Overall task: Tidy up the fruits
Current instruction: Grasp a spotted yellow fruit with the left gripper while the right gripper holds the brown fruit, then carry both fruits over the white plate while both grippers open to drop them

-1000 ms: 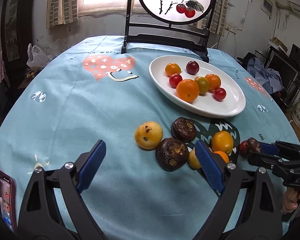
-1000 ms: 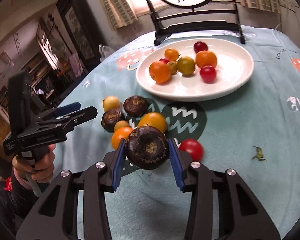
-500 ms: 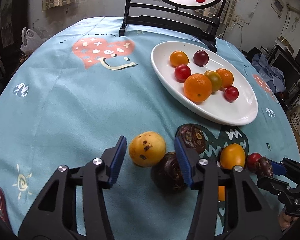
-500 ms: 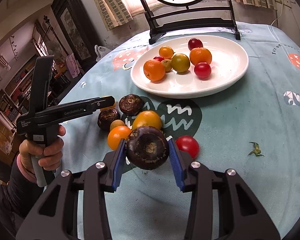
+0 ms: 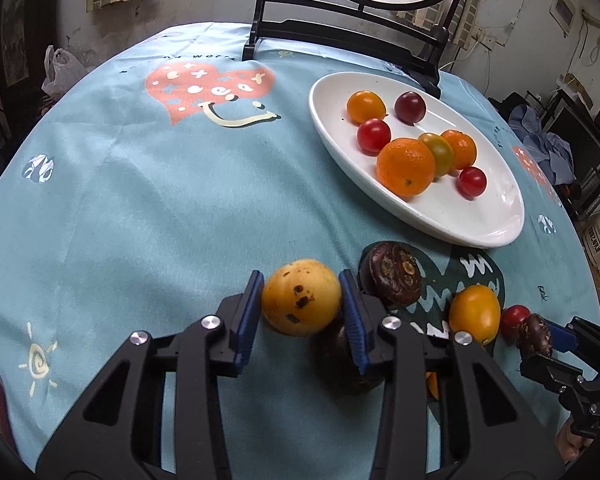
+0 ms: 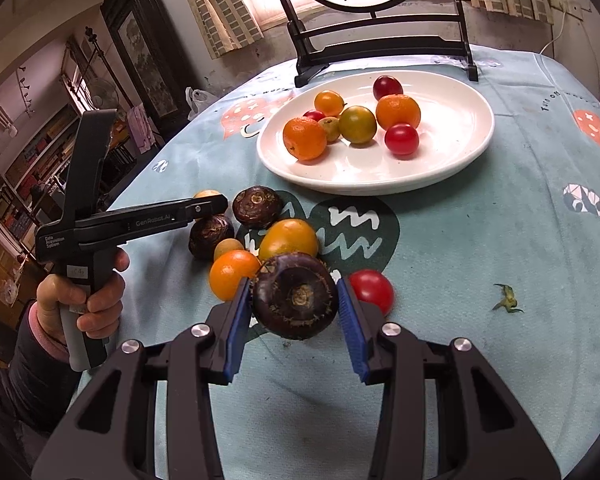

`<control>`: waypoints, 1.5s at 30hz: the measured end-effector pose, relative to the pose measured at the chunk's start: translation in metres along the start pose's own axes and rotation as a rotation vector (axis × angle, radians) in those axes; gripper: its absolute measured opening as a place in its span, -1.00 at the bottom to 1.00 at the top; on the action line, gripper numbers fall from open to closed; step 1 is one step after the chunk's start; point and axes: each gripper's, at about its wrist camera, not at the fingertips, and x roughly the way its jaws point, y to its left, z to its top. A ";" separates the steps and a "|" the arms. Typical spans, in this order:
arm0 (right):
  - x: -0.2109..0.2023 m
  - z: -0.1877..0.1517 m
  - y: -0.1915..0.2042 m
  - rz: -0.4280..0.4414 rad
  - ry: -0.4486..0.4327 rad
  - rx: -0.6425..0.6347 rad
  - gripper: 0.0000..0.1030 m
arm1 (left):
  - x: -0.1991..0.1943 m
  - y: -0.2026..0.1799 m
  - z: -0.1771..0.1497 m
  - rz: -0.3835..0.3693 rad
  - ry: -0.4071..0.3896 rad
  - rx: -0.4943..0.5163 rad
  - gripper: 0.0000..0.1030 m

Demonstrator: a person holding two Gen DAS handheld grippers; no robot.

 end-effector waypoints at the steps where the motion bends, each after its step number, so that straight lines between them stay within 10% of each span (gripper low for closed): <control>1: -0.001 0.000 0.001 -0.006 -0.004 -0.007 -0.16 | -0.001 0.000 -0.001 0.000 -0.002 -0.001 -0.25; 19: -0.013 0.052 -0.021 -0.122 -0.213 0.025 -0.16 | -0.031 -0.056 0.057 -0.088 -0.161 0.045 -0.25; 36: 0.036 0.106 -0.098 -0.241 -0.196 0.145 -0.16 | 0.056 -0.092 0.117 -0.010 -0.068 0.099 -0.24; 41: 0.024 0.108 -0.089 -0.235 -0.216 0.139 -0.06 | 0.029 -0.090 0.114 0.001 -0.130 0.110 0.52; 45: 0.005 0.103 -0.076 -0.202 -0.248 0.147 0.10 | -0.015 -0.081 0.101 0.015 -0.207 0.142 0.75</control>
